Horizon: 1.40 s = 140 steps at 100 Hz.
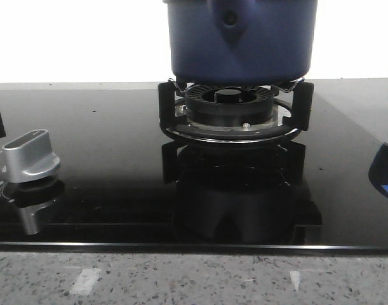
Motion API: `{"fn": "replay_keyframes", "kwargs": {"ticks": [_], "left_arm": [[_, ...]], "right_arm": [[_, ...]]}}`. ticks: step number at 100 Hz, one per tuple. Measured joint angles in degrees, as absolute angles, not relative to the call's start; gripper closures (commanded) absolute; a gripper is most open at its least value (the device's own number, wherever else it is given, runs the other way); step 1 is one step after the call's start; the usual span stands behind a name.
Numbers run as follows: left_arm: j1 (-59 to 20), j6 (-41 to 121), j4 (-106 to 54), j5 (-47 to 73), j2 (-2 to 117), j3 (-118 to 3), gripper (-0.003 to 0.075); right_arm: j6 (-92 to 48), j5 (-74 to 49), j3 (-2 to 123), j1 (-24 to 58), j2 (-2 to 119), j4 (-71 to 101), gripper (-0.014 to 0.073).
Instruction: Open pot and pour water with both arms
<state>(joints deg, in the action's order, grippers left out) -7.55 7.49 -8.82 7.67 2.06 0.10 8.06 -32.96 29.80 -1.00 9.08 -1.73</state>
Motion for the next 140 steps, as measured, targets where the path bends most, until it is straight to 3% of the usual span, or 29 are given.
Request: {"fn": "replay_keyframes", "kwargs": {"ticks": [59,140], "left_arm": [[-7.4,0.0,-4.9,18.7,-0.2,0.1,0.074],[-7.4,0.0,-5.9,19.1,-0.2,0.1,0.074]], "right_arm": [[8.1,-33.0,29.8,-1.0,9.1,-1.7,0.0668],[8.1,-33.0,29.8,-1.0,9.1,-1.7,0.0668]]}}
